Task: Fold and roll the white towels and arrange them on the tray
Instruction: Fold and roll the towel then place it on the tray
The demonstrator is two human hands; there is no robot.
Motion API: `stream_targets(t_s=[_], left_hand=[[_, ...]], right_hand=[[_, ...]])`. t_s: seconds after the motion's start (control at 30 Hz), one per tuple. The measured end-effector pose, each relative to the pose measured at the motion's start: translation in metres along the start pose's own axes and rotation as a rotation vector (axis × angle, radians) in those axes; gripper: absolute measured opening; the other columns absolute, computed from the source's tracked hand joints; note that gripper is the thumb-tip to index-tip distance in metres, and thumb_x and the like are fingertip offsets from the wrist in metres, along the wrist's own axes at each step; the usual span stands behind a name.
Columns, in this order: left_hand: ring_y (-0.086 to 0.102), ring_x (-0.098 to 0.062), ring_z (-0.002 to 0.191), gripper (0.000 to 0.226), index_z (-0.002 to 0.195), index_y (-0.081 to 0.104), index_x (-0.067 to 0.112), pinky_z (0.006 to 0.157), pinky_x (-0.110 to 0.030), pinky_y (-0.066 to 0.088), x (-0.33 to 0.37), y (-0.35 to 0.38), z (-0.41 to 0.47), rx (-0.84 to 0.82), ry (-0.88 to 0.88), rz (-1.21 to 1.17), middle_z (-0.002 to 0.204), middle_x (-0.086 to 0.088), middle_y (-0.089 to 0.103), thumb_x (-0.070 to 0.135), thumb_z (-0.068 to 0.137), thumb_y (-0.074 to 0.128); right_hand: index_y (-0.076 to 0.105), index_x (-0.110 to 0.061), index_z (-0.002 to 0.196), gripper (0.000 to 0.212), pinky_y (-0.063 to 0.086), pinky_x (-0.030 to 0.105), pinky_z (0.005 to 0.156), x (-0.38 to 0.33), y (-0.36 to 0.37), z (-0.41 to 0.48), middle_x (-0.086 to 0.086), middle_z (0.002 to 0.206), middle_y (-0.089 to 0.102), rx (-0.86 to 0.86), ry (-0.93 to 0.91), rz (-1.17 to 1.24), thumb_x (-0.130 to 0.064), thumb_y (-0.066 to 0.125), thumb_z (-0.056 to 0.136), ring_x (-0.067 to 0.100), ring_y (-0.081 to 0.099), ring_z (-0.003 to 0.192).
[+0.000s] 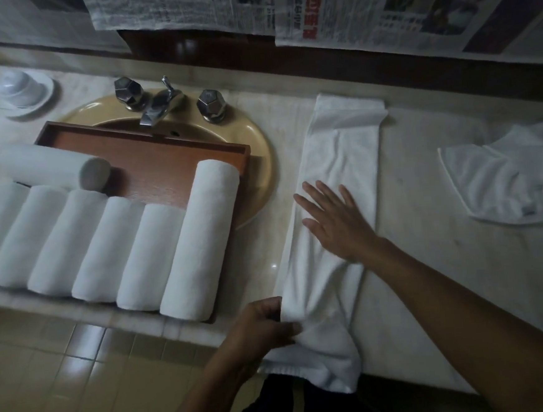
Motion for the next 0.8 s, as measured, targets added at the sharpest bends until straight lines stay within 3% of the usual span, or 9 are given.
stream_targets(t_s=[0.13, 0.27, 0.33, 0.37, 0.4, 0.47, 0.63, 0.7, 0.8], left_hand=[[0.075, -0.028, 0.094, 0.033, 0.099, 0.077, 0.015, 0.084, -0.054, 0.06, -0.011, 0.0, -0.008, 0.003, 0.108, 0.205, 0.094, -0.009, 0.078, 0.008, 0.068, 0.067], [0.075, -0.022, 0.094, 0.03, 0.097, 0.077, 0.016, 0.079, -0.045, 0.061, -0.02, -0.004, -0.011, -0.001, 0.141, 0.255, 0.094, -0.005, 0.079, 0.002, 0.07, 0.073], [0.071, -0.013, 0.079, 0.017, 0.089, 0.071, 0.021, 0.066, -0.039, 0.058, -0.022, -0.007, -0.011, 0.081, 0.183, 0.418, 0.083, 0.001, 0.074, 0.014, 0.073, 0.074], [0.064, -0.011, 0.068, 0.012, 0.082, 0.063, 0.02, 0.057, -0.035, 0.051, -0.024, -0.009, -0.012, 0.135, 0.19, 0.538, 0.074, 0.002, 0.068, 0.022, 0.075, 0.073], [0.054, -0.011, 0.059, 0.02, 0.077, 0.052, 0.019, 0.049, -0.031, 0.039, -0.026, -0.01, -0.013, 0.19, 0.185, 0.647, 0.068, 0.002, 0.059, 0.027, 0.078, 0.071], [0.043, -0.014, 0.056, 0.036, 0.075, 0.034, 0.021, 0.047, -0.029, 0.024, -0.031, -0.008, -0.016, 0.255, 0.169, 0.764, 0.064, 0.003, 0.048, 0.027, 0.081, 0.069], [0.06, -0.028, 0.071, 0.038, 0.088, 0.033, 0.023, 0.056, -0.039, 0.044, -0.034, -0.002, -0.018, 0.319, 0.138, 0.847, 0.072, 0.006, 0.05, 0.024, 0.076, 0.069], [0.061, -0.026, 0.075, 0.034, 0.095, 0.039, 0.024, 0.059, -0.038, 0.046, -0.028, -0.005, -0.019, 0.358, 0.167, 0.768, 0.08, 0.006, 0.054, 0.018, 0.074, 0.066], [0.059, -0.021, 0.079, 0.054, 0.121, 0.04, 0.024, 0.061, -0.035, 0.05, -0.016, -0.009, -0.019, 0.382, 0.24, 0.73, 0.101, 0.003, 0.054, 0.02, 0.074, 0.068]], right_hand=[[0.03, -0.034, 0.161, 0.056, 0.019, 0.056, 0.123, -0.001, -0.001, 0.001, -0.006, 0.17, 0.021, 0.011, 0.004, 0.011, -0.05, 0.027, 0.107, 0.018, 0.019, 0.157], [0.028, -0.035, 0.161, 0.056, 0.018, 0.056, 0.123, -0.001, -0.002, 0.001, -0.007, 0.171, 0.019, -0.007, 0.012, 0.015, -0.05, 0.027, 0.107, 0.017, 0.017, 0.157], [0.028, -0.035, 0.161, 0.057, 0.018, 0.056, 0.123, -0.001, -0.002, 0.002, -0.007, 0.171, 0.02, -0.014, 0.021, 0.018, -0.05, 0.027, 0.106, 0.018, 0.018, 0.157], [0.027, -0.035, 0.161, 0.057, 0.018, 0.055, 0.123, -0.001, -0.001, 0.002, -0.007, 0.171, 0.019, -0.018, 0.026, 0.017, -0.05, 0.027, 0.106, 0.018, 0.018, 0.157], [0.026, -0.036, 0.161, 0.057, 0.018, 0.055, 0.123, 0.0, -0.001, 0.002, -0.008, 0.171, 0.018, -0.022, 0.03, 0.016, -0.05, 0.027, 0.106, 0.017, 0.017, 0.157], [0.025, -0.036, 0.162, 0.058, 0.017, 0.055, 0.123, 0.0, 0.001, 0.002, -0.008, 0.171, 0.017, -0.033, 0.036, 0.015, -0.051, 0.025, 0.106, 0.017, 0.016, 0.157], [0.025, -0.034, 0.162, 0.062, 0.017, 0.062, 0.122, -0.004, -0.002, 0.004, -0.003, 0.171, 0.017, -0.094, 0.061, 0.034, -0.054, 0.02, 0.103, 0.025, 0.014, 0.158], [0.031, -0.03, 0.161, 0.062, 0.018, 0.063, 0.121, -0.011, -0.011, -0.001, 0.003, 0.169, 0.024, -0.036, 0.134, 0.095, -0.051, 0.032, 0.102, 0.03, 0.018, 0.157], [0.044, -0.02, 0.154, 0.058, 0.025, 0.058, 0.119, -0.025, -0.028, -0.038, 0.01, 0.159, 0.041, 0.151, 0.26, 0.291, -0.037, 0.052, 0.099, 0.033, 0.032, 0.15]])
Point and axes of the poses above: each hand's wrist, its own z-axis towards the middle knuckle, its own y-axis out of the palm, x = y × z, the point moved 5 cm from there along z, towards the middle knuckle
